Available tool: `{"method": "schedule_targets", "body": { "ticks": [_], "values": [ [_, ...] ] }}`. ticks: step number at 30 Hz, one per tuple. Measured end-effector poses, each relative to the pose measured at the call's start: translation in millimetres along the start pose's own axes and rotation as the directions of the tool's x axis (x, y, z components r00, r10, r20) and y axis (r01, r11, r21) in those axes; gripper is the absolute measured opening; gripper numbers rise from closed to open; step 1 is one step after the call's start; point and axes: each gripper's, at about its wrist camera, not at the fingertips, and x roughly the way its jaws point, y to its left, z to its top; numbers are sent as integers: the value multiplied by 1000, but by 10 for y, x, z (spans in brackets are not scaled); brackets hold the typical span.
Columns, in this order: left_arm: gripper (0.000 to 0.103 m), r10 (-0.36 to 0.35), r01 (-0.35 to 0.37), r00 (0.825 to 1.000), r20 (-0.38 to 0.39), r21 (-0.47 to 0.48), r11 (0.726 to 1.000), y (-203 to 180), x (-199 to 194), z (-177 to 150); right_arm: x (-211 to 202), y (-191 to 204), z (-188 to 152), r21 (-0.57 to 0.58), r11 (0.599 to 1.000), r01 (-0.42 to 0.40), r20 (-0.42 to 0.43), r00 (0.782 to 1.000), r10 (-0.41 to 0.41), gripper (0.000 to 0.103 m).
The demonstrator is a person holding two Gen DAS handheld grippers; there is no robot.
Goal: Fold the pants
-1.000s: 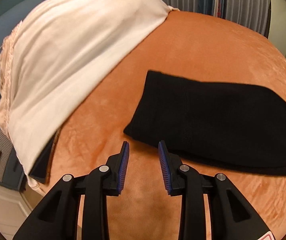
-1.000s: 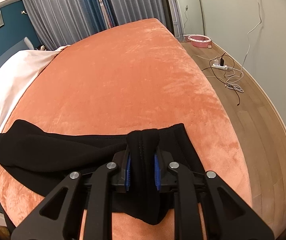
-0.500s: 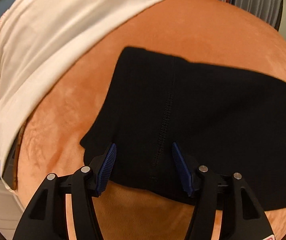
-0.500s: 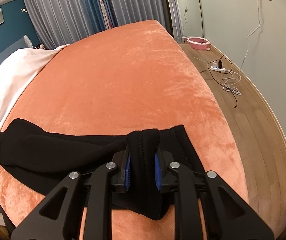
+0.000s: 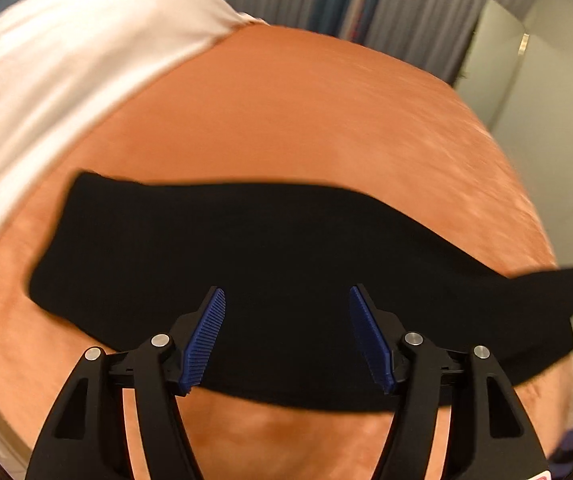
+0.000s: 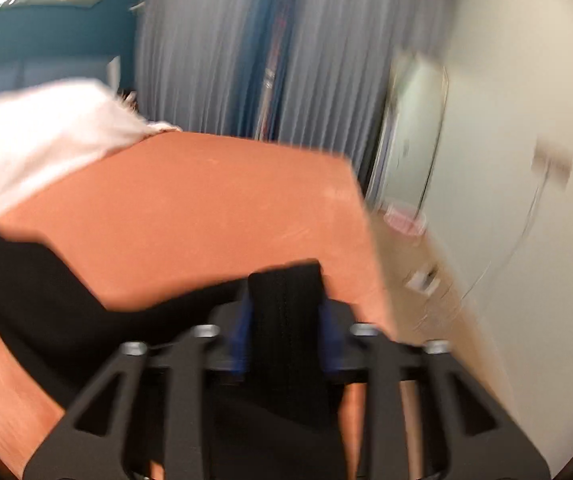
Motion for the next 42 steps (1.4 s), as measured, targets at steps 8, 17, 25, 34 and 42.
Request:
{"method": "schedule_targets", "body": {
  "ticks": [8, 17, 25, 34, 42],
  "values": [
    [62, 52, -46, 997, -59, 92, 995, -490, 225, -453, -82, -660, -1639, 340, 939, 51, -326, 943, 67, 89],
    [62, 41, -37, 998, -54, 87, 996, -654, 122, -612, 804, -972, -1348, 716, 695, -69, -270, 890, 367, 74],
    [62, 96, -91, 993, -66, 76, 993, -534, 68, -693, 853, -574, -645, 450, 888, -98, -329, 906, 267, 20],
    [62, 76, -72, 995, -70, 67, 995, -544, 51, -742, 843, -786, -845, 237, 932, 274, -411, 898, -160, 64],
    [62, 85, -79, 993, -80, 66, 995, -579, 129, -700, 622, -740, -1299, 564, 826, 12, -311, 929, 199, 65]
  ]
}}
